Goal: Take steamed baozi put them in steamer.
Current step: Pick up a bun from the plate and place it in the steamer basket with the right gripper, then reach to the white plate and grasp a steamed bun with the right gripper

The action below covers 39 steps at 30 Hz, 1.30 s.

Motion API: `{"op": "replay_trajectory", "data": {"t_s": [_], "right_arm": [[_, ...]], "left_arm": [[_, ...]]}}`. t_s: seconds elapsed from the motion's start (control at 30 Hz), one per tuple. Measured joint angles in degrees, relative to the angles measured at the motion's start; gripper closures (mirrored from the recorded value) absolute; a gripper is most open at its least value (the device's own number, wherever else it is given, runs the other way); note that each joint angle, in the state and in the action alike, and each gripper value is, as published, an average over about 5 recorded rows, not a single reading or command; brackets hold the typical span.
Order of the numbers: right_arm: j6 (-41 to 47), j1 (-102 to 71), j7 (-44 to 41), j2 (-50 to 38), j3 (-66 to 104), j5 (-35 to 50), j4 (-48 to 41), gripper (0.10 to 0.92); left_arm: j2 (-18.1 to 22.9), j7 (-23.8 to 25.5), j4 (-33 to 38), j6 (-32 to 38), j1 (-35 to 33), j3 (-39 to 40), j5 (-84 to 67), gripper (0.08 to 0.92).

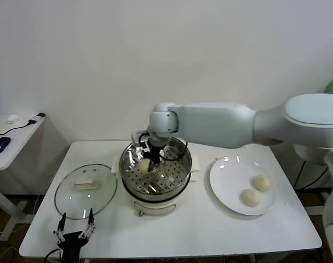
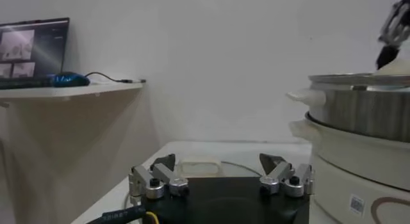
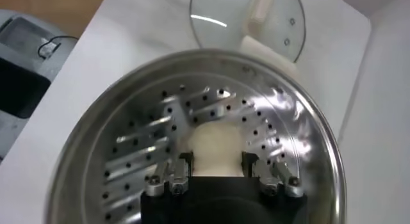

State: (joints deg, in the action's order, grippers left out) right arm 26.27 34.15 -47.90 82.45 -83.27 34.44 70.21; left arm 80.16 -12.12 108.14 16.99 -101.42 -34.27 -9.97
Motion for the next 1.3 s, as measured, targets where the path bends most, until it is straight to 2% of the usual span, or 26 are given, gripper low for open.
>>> {"op": "replay_trajectory", "data": {"t_s": [0.1, 0.2, 0.5, 0.67, 1.0, 1.3], "right_arm": [[0.26, -0.61, 0.29, 1.52, -0.34, 0.33, -1.27, 0.497], [0.44, -0.91, 0.46, 2.41, -0.54, 0.69, -2.06, 0.452], [0.66, -0.92, 0.78, 2.71, -0.40, 1.69, -2.14, 0.224], [0.46, 0.60, 0.49, -0.20, -0.14, 1.59, 0.66, 0.203], [-4.12, 3.73, -5.46, -17.21, 3.68, -4.88, 9.44, 0.203], [-12.90, -1.11, -15.68, -36.34, 11.98, -16.15, 10.07, 0.203]], "left_arm": [[0.02, -0.01, -0.01, 0.19, -0.20, -0.01, 0.04, 0.177], [0.07, -0.03, -0.02, 0.32, -0.39, -0.01, 0.13, 0.177], [0.12, -0.13, 0.41, 0.21, -0.74, -0.15, 0.08, 0.177], [0.13, -0.14, 0.64, -0.10, -0.56, -0.08, -0.02, 0.177], [-0.04, -0.15, 1.01, -0.13, -0.74, 0.23, -0.04, 0.177], [-0.10, -0.17, 0.33, -0.12, -0.75, 0.50, 0.06, 0.177]]}}
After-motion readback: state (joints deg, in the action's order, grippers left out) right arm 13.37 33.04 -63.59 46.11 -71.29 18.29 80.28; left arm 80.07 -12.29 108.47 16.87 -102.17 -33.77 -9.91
